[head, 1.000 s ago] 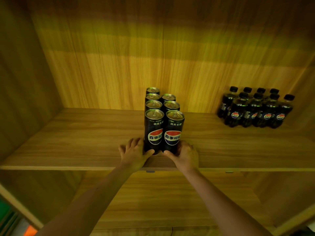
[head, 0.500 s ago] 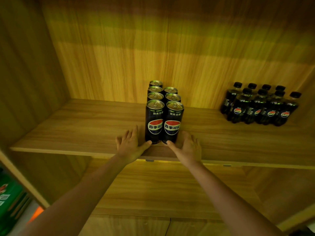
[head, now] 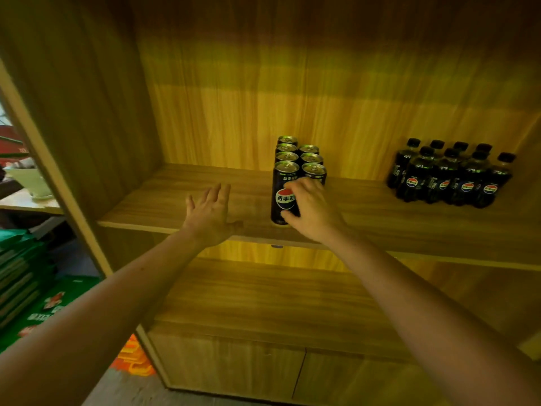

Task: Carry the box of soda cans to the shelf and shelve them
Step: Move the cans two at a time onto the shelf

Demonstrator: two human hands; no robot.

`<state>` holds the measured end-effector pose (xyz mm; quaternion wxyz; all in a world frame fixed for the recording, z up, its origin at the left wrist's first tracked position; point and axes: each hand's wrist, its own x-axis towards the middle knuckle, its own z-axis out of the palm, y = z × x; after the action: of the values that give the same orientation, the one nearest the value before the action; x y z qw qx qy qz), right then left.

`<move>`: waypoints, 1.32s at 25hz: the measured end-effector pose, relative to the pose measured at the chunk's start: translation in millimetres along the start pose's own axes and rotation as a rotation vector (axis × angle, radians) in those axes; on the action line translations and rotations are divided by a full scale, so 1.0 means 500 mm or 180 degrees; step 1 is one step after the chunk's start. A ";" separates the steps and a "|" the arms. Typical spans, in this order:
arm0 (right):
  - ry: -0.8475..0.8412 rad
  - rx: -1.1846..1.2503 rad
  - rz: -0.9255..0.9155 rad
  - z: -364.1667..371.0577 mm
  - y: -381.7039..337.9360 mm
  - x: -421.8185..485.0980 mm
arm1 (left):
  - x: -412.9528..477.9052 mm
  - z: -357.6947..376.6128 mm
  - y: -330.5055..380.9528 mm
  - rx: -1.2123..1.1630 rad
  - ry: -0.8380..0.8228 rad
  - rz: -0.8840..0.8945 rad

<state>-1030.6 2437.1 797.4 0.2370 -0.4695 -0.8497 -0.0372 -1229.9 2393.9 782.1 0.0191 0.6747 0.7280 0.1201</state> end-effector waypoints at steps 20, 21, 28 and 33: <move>-0.1455 -0.0555 0.0321 0.106 -0.571 -0.216 | -0.427 -0.090 -0.430 0.0370 -0.0335 0.0479; -0.1504 -0.0566 0.0363 0.120 -0.593 -0.234 | -0.447 -0.078 -0.447 0.0348 -0.0358 0.0488; -0.1780 -0.0374 0.0650 0.240 -0.653 -0.349 | -0.530 0.051 -0.533 0.0036 -0.0371 0.0563; -0.1932 -0.0234 0.0711 0.377 -0.642 -0.421 | -0.555 0.192 -0.556 -0.0069 -0.0458 0.0350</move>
<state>-1267.6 2148.4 589.7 -0.0416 -0.5578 -0.8229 0.1000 -1458.5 2117.6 595.7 0.0721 0.7202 0.6853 0.0800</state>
